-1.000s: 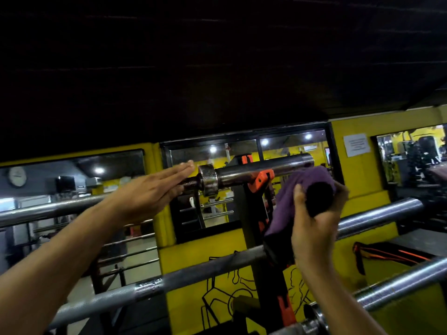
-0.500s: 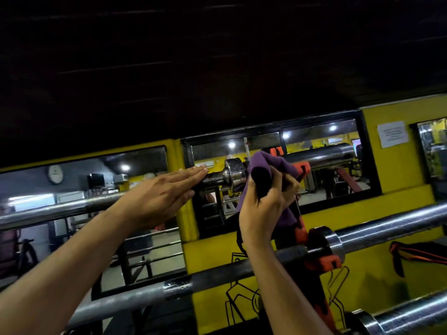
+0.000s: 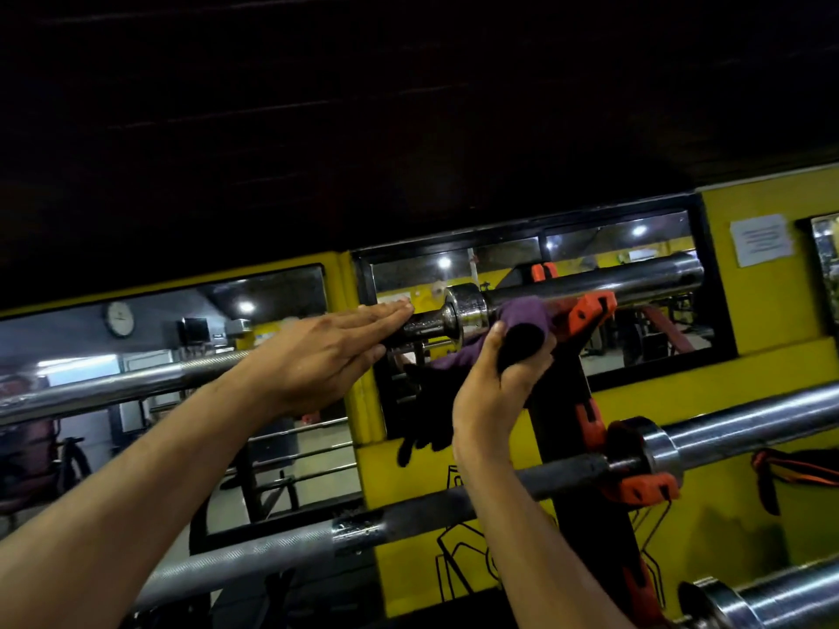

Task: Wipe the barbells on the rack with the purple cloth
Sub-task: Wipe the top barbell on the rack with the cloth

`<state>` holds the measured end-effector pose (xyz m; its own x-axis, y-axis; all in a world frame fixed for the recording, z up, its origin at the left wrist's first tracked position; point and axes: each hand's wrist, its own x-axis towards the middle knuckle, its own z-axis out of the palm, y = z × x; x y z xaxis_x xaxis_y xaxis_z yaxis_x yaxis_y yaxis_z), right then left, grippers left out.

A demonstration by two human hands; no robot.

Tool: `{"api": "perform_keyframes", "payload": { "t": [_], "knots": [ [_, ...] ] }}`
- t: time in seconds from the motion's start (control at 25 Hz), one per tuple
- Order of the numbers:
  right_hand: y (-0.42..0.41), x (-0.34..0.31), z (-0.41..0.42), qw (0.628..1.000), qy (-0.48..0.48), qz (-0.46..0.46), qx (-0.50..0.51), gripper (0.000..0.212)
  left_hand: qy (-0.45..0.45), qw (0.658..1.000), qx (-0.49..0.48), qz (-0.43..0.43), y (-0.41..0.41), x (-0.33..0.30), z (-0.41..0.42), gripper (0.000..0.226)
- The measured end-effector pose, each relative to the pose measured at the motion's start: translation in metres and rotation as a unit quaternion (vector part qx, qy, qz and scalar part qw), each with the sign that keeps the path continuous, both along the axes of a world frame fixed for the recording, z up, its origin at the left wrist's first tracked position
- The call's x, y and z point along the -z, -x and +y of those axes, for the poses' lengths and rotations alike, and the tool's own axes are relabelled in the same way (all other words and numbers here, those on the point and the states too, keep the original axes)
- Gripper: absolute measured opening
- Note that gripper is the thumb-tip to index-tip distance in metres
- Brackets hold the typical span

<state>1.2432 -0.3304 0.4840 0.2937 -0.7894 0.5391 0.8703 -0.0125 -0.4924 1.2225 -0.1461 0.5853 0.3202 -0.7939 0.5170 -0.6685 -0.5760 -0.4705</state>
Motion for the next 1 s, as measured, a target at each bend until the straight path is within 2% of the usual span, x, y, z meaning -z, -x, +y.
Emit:
{"api": "perform_keyframes", "payload": {
  "t": [0.08, 0.16, 0.24, 0.36, 0.48, 0.6, 0.76, 0.8, 0.88, 0.96, 1.0],
  "knots": [
    [0.002, 0.009, -0.015, 0.999, 0.045, -0.022, -0.021, 0.036, -0.003, 1.0, 0.006, 0.003, -0.001, 0.0, -0.001, 0.061],
    [0.005, 0.004, -0.036, 0.998, 0.043, -0.045, -0.021, 0.033, 0.0, 1.0, 0.009, -0.003, -0.002, 0.001, 0.0, 0.062],
    [0.005, -0.003, -0.032, 0.998, 0.005, -0.041, -0.038, 0.037, 0.001, 1.0, 0.006, 0.002, -0.001, 0.0, 0.001, 0.063],
    [0.011, 0.005, -0.015, 0.997, 0.06, 0.011, -0.04, 0.05, -0.007, 1.0, 0.014, 0.016, 0.0, -0.002, 0.001, 0.064],
    [0.022, 0.014, -0.04, 0.985, 0.163, 0.029, -0.039, 0.029, -0.03, 0.999, 0.014, 0.011, -0.004, -0.007, 0.003, 0.058],
    [0.034, 0.006, -0.05, 0.986, 0.156, 0.055, 0.003, 0.025, -0.075, 0.997, -0.013, 0.033, -0.004, -0.013, 0.005, 0.058],
    [0.064, 0.005, -0.031, 0.959, 0.251, 0.133, 0.002, 0.016, -0.118, 0.991, -0.005, 0.057, -0.007, -0.024, 0.026, 0.061],
    [0.079, 0.003, -0.03, 0.957, 0.258, 0.128, 0.023, 0.016, -0.112, 0.992, 0.002, 0.06, -0.009, -0.025, 0.038, 0.061],
    [0.101, -0.01, -0.03, 0.945, 0.275, 0.1, 0.145, 0.02, -0.1, 0.993, 0.015, 0.066, -0.012, -0.027, 0.064, 0.062],
    [0.103, -0.033, -0.019, 0.897, 0.345, 0.08, 0.266, 0.033, -0.088, 0.993, 0.037, 0.073, -0.013, -0.026, 0.078, 0.064],
    [0.094, -0.047, -0.014, 0.86, 0.397, 0.099, 0.304, 0.038, -0.086, 0.992, 0.056, 0.069, -0.013, -0.026, 0.081, 0.064]
  ]
}}
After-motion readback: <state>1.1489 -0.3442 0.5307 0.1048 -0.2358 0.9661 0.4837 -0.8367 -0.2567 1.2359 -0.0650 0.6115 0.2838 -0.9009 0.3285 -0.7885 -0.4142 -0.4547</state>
